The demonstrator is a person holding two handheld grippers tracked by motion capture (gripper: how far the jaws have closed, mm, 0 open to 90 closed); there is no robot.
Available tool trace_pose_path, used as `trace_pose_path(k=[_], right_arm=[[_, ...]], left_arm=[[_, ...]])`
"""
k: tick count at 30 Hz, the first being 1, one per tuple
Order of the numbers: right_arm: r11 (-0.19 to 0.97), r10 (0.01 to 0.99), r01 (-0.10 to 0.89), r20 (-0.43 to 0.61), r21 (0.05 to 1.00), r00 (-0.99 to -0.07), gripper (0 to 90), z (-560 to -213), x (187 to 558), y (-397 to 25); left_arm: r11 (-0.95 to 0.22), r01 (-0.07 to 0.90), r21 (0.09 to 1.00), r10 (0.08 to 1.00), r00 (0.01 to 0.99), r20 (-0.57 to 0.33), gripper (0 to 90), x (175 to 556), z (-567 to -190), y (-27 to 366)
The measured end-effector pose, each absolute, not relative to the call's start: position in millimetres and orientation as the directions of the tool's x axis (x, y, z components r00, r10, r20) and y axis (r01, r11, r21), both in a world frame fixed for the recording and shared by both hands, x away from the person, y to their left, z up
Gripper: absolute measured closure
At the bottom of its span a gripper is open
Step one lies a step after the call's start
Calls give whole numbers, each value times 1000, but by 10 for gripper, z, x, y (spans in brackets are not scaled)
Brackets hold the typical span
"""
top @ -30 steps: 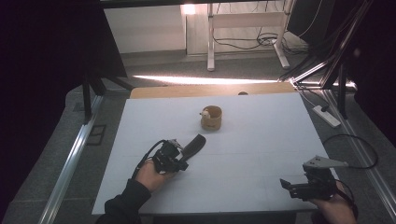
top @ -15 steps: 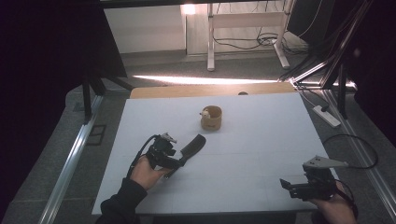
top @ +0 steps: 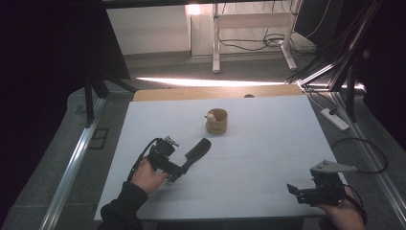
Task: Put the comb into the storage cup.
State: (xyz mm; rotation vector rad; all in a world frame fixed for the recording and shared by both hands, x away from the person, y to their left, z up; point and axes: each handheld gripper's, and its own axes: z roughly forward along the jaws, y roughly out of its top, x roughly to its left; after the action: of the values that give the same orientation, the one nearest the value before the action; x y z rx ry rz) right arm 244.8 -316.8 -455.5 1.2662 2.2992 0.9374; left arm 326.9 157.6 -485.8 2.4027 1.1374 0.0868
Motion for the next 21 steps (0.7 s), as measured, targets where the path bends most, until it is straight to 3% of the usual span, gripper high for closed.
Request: trace_pose_path(k=[21], right_arm=[[385,842,611,9,692,-540,17,-4557,2451,-3167]], left_arm=[[-615,703,357,718,687,-116,0,3300,-5174,1366]])
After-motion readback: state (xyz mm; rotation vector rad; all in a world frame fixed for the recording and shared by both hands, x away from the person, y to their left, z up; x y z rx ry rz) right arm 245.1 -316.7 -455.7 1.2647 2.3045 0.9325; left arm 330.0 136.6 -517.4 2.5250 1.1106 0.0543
